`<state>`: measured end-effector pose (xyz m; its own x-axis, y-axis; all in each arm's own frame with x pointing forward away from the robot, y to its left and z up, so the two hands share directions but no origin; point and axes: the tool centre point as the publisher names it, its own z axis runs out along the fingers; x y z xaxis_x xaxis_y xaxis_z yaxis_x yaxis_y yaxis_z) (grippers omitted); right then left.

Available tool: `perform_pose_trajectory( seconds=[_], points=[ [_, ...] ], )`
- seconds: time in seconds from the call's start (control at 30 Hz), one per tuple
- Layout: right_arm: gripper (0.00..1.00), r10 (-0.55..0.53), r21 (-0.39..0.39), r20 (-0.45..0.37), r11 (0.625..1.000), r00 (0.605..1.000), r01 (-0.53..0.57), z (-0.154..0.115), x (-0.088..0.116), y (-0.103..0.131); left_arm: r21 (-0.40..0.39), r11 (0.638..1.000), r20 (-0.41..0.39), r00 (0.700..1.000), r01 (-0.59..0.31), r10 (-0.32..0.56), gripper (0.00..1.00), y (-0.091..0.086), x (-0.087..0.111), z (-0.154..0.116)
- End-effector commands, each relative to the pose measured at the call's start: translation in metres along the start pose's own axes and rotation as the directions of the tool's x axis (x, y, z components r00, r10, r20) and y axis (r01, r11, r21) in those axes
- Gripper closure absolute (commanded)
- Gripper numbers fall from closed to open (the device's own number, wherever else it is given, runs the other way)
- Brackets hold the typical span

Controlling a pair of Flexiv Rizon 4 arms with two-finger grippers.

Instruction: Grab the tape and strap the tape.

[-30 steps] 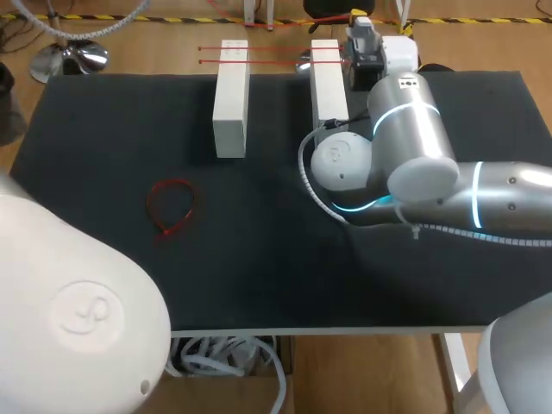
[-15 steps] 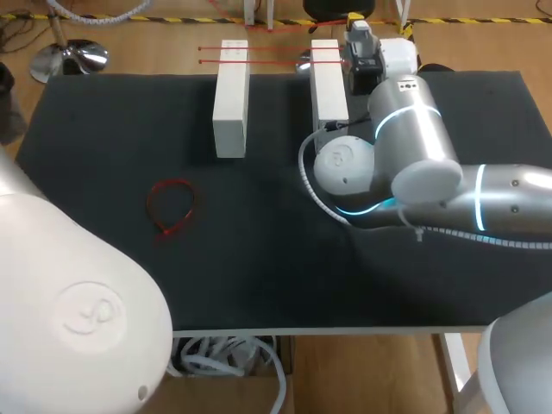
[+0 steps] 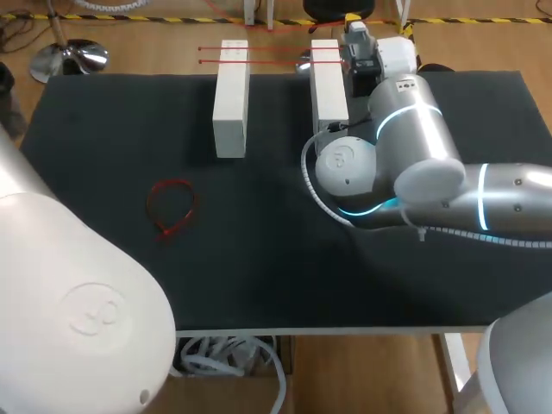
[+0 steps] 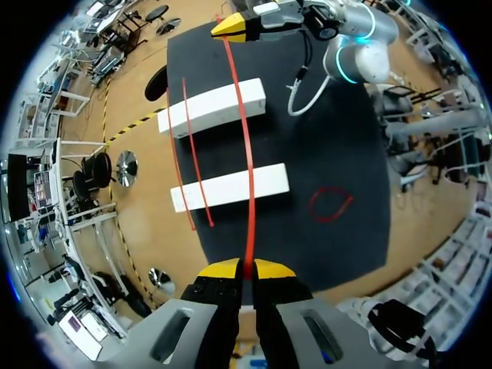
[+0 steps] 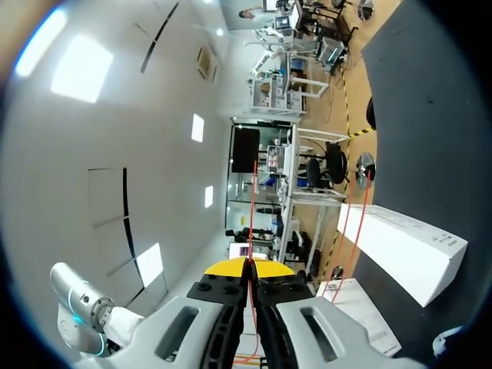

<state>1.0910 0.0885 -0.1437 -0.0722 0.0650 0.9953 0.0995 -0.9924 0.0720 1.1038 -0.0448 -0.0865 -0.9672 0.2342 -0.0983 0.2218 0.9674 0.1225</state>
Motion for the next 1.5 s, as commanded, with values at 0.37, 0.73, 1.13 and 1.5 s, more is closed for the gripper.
perform_pose_trajectory(
  seconds=[0.37,0.73,1.13,1.5],
  points=[
    [1.0,-0.102,0.034,0.088,0.995,0.991,0.099,-0.011,0.002,-0.001,0.009,1.0,0.007,1.0,0.006,-0.006,1.0,-0.005,0.0,-0.003],
    [1.0,-0.43,-0.005,0.197,0.898,0.881,0.44,-0.016,0.014,0.008,0.009,1.0,0.007,1.0,0.006,-0.006,1.0,-0.005,0.0,-0.003],
    [1.0,-0.719,0.058,0.229,0.683,0.656,0.728,-0.012,0.031,0.012,0.009,1.0,0.007,1.0,0.006,-0.006,1.0,-0.005,0.0,-0.003],
    [1.0,-0.955,0.07,0.065,0.293,0.288,0.954,-0.015,0.031,0.012,0.009,1.0,0.007,1.0,0.006,-0.006,1.0,-0.005,0.0,-0.003]
  ],
)
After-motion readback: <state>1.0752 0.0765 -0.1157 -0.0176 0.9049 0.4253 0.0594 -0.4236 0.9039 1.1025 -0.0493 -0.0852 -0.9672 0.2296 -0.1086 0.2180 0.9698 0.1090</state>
